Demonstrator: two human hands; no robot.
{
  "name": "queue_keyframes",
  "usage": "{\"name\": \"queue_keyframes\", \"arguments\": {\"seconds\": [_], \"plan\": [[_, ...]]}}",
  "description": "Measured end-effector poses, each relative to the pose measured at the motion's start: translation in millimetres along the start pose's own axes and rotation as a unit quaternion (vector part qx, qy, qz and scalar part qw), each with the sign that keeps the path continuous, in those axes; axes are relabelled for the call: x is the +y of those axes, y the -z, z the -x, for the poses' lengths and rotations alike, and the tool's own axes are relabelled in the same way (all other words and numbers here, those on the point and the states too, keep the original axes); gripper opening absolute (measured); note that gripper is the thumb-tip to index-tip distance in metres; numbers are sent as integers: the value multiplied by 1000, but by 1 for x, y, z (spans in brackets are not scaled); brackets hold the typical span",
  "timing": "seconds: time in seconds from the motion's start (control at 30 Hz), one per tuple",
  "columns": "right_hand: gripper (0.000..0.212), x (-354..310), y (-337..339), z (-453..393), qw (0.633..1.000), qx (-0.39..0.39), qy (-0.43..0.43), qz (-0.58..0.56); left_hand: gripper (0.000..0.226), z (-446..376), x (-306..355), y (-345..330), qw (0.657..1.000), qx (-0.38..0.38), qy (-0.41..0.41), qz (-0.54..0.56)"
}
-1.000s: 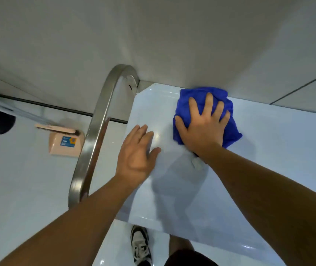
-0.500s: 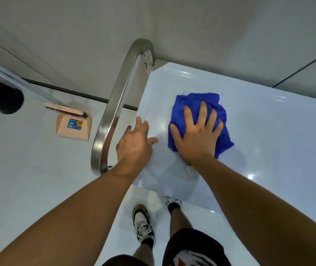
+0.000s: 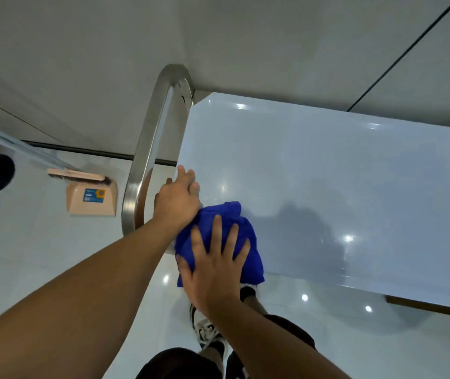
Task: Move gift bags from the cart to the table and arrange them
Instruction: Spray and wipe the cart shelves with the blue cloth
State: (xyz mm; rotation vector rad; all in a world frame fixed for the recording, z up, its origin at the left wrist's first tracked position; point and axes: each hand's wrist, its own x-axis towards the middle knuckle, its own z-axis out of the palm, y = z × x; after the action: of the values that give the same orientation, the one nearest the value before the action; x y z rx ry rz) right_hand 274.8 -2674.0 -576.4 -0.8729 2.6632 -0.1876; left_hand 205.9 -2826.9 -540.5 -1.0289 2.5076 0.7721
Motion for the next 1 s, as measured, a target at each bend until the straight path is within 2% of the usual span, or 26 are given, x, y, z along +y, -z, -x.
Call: {"name": "queue_keyframes", "arguments": {"seconds": [0.1, 0.2, 0.3, 0.37, 0.43, 0.5, 0.6, 0.67, 0.83, 0.93, 1.0], "plan": [[71, -4, 4, -24, 999, -2, 45, -14, 39, 5, -1, 9, 989, 8, 54, 136], [76, -2, 8, -48, 996, -2, 91, -1, 25, 10, 3, 10, 976, 60, 72, 196], [84, 0, 9, -67, 995, -11, 98, 7, 39, 17, 10, 11, 961, 101, 101, 236], [89, 1, 14, -84, 996, 6, 91, 11, 40, 17, 9, 10, 956, 120, 106, 245], [84, 6, 20, -111, 994, 24, 105, 21, 41, 16, 4, 6, 956, 145, 99, 236], [70, 14, 28, -146, 991, 67, 111, 11, 35, 15, 1, 3, 957, 167, 75, 225], [71, 23, 43, -194, 992, 95, 86, 4, 26, 6, -1, -8, 969, 169, 17, 179], [71, 27, 50, -217, 993, 86, 82, 13, 45, -7, 4, -16, 977, 154, 3, 145], [68, 39, 64, -268, 991, 97, 91, 11, 122, -42, 34, -21, 993, 109, -3, 45], [68, 41, 66, -289, 989, 111, 99, 23, 152, -60, 44, -17, 997, 65, 15, 30], [67, 41, 64, -295, 985, 137, 99, 22, 160, -64, 50, -15, 998, 41, 44, 17]]}}
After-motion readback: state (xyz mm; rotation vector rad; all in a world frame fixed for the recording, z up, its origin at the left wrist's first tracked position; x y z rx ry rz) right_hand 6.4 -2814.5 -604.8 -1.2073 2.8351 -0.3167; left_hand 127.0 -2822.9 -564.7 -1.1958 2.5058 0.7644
